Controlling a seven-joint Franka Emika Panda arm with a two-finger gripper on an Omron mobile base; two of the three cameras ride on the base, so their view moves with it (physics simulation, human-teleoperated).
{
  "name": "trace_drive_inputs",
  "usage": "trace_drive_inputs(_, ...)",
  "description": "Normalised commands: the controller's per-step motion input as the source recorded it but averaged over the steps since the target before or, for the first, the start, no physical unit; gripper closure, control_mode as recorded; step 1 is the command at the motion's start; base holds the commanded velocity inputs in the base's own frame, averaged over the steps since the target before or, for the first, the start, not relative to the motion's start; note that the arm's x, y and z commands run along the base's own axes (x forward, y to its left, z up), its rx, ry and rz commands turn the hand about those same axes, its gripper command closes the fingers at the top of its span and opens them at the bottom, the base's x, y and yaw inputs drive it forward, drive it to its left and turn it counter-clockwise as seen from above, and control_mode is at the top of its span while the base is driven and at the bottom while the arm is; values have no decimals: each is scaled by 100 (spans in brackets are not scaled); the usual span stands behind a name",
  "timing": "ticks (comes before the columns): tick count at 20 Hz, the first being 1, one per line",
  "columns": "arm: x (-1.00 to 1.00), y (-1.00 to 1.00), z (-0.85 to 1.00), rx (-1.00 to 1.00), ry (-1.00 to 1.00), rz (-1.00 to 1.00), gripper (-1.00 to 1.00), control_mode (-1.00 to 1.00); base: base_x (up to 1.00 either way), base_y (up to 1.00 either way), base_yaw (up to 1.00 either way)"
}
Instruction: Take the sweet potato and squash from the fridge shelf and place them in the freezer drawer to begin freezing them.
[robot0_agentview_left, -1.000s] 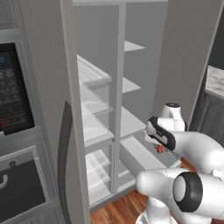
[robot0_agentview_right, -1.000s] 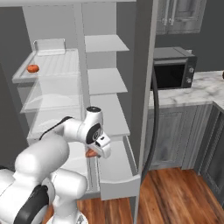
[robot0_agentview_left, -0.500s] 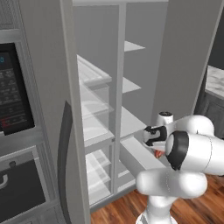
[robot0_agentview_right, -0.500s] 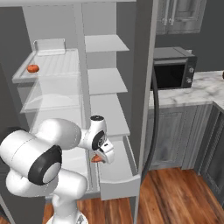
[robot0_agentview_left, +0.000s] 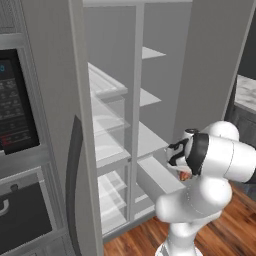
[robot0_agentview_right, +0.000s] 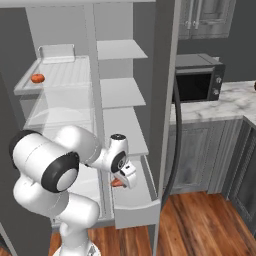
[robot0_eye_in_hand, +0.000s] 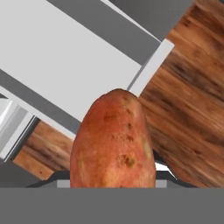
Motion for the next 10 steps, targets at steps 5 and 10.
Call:
trace_drive_inputs(5, 13, -1, -23, 0, 0, -1, 100, -100, 0, 0, 0)
trace_drive_inputs(10, 9, -3, -30, 0, 0, 0, 100, -100, 0, 0, 0)
